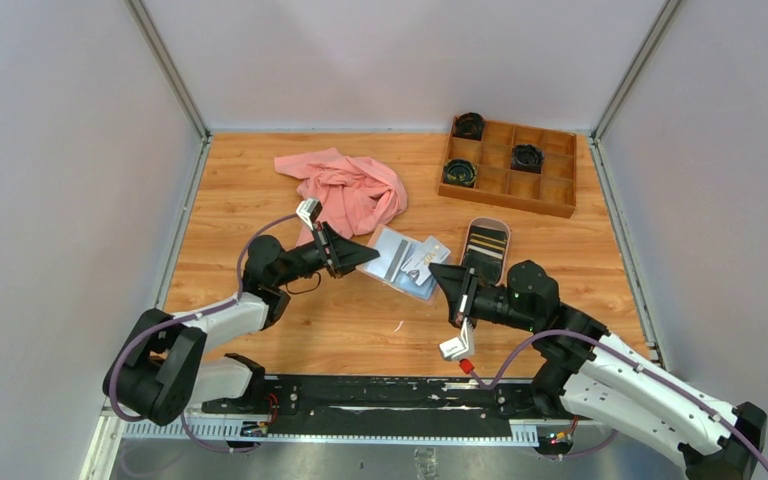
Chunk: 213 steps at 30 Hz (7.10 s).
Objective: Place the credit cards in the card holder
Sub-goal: Insert the credit card into the card holder.
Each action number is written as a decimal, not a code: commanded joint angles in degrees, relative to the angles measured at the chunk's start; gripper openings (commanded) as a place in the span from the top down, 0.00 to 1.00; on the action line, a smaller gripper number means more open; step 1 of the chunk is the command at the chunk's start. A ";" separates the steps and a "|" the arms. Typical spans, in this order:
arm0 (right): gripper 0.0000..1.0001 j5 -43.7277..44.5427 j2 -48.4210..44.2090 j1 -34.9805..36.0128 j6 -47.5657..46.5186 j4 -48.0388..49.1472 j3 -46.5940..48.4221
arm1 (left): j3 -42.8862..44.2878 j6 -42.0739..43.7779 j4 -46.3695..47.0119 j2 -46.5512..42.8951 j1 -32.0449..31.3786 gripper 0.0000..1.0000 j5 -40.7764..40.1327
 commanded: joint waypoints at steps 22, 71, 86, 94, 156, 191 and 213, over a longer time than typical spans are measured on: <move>1.00 1.62 1.45 1.15 0.26 3.63 -1.93 | 2.20 1.31 -5.37 -2.82 0.30 1.00 0.09; 1.00 -4.98 3.32 4.05 3.86 8.98 -4.11 | 4.31 -2.38 -1.24 -2.10 -0.88 1.00 3.88; 1.00 -5.42 3.14 4.05 4.71 8.14 -3.93 | 5.19 -2.64 -1.51 -2.10 -1.26 1.00 7.05; 1.00 -6.67 2.97 4.03 4.30 8.14 -4.19 | 5.56 -2.86 -1.51 -1.70 -1.79 1.00 8.29; 0.40 -2.83 0.72 4.05 2.69 -7.23 -0.89 | -0.97 -5.19 8.74 6.78 -6.37 1.00 5.27; 0.28 -1.26 -3.77 3.97 7.45 -16.42 3.66 | -1.91 0.18 5.72 8.31 -4.97 1.00 5.79; 0.29 -4.02 -0.80 3.83 22.84 -19.46 9.62 | -1.83 13.40 -7.58 6.55 -4.62 1.00 6.62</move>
